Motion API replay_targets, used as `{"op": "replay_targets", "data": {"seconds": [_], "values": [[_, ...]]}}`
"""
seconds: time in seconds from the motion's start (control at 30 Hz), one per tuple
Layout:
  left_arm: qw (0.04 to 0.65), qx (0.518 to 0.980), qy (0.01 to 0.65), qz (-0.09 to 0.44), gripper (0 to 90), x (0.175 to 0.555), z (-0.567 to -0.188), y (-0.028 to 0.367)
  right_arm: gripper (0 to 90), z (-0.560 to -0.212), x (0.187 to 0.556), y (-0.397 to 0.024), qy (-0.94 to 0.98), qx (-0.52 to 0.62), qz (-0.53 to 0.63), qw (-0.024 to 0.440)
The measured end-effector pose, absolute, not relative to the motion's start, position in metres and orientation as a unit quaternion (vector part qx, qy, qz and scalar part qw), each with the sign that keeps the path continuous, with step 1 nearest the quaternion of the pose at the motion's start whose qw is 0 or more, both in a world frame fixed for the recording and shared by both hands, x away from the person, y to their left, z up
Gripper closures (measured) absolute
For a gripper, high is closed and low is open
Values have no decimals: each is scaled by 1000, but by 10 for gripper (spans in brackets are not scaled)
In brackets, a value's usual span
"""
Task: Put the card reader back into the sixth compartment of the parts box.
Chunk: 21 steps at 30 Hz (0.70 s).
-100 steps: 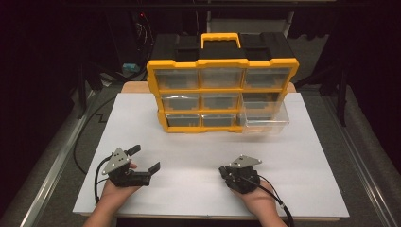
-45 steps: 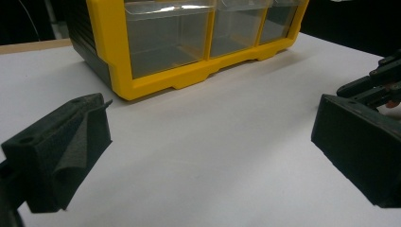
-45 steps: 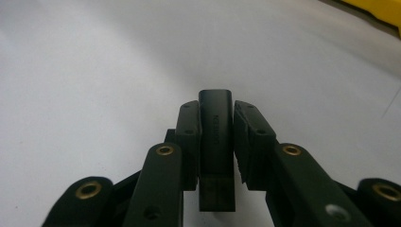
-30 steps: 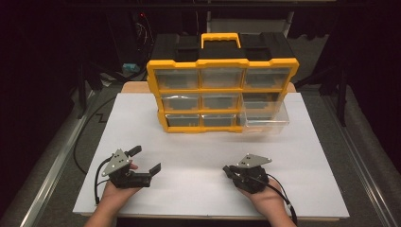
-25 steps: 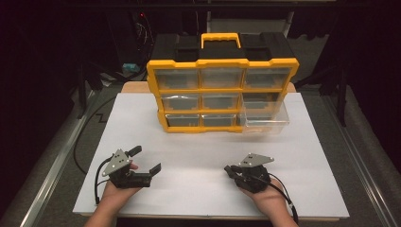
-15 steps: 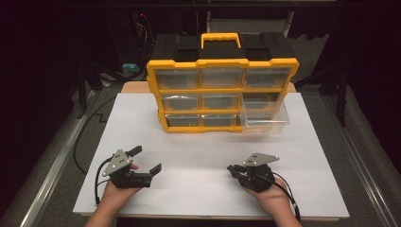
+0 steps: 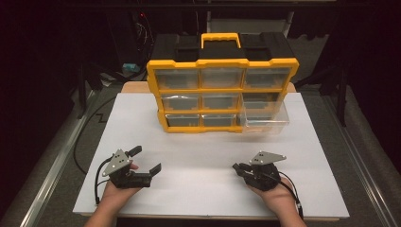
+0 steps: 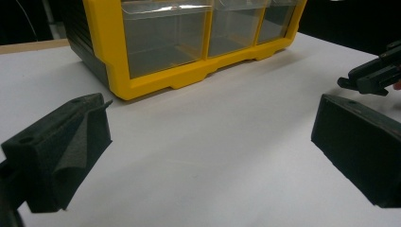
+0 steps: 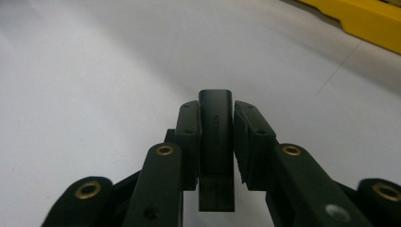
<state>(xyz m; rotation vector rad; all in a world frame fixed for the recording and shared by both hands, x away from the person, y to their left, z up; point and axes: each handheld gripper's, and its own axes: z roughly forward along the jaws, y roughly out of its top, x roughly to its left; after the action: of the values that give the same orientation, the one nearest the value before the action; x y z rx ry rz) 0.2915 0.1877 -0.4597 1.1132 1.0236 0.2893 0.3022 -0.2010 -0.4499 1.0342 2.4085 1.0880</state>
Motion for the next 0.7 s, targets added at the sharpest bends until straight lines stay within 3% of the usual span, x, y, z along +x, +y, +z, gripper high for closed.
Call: {"op": "replay_targets", "data": {"seconds": [0.7], "values": [[719,503,461,131,2,291,-460,187,743,-444,305,-227,826,379,383,166]]}}
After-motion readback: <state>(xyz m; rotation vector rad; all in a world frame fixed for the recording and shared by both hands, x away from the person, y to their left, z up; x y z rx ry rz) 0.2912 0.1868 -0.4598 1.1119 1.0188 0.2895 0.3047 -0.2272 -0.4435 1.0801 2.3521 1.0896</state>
